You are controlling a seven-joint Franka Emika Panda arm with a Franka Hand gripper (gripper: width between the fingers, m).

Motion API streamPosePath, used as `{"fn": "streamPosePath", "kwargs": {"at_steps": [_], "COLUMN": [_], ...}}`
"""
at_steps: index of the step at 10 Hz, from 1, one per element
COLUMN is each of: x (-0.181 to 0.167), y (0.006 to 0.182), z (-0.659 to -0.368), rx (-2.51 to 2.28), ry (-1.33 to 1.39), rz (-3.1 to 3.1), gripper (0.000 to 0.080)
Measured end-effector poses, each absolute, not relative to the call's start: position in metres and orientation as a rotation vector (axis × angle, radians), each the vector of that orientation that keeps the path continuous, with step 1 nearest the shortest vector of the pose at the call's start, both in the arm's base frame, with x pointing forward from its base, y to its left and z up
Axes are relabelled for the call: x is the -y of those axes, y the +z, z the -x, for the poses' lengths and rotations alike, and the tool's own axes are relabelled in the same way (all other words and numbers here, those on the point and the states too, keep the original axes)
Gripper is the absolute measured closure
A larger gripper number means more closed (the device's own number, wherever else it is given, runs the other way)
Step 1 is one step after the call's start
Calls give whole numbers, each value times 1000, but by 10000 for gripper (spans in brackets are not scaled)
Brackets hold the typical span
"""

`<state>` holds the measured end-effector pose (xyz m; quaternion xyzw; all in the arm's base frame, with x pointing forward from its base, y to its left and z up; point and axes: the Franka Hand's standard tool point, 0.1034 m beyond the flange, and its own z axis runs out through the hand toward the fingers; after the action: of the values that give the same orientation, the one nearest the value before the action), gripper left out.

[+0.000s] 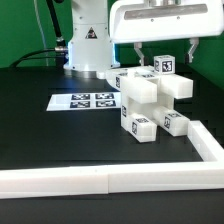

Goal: Assemble chair

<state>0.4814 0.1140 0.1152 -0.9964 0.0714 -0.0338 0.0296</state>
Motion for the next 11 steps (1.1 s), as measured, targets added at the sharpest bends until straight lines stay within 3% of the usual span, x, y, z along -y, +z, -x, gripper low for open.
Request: {"fn": "streamPosePath", "kwargs": {"at_steps": [2, 4, 5, 6, 11], "x": [-114, -114, -114, -114, -114], "y": [115, 115, 115, 115, 115], "z": [-481, -481, -481, -481, -481], "rx": [-61, -64, -63, -63, -148], "ry": [-108, -108, -108, -109, -106], "rz": [3084, 3084, 3084, 3084, 3078], "gripper": [151, 388, 388, 513, 512]}}
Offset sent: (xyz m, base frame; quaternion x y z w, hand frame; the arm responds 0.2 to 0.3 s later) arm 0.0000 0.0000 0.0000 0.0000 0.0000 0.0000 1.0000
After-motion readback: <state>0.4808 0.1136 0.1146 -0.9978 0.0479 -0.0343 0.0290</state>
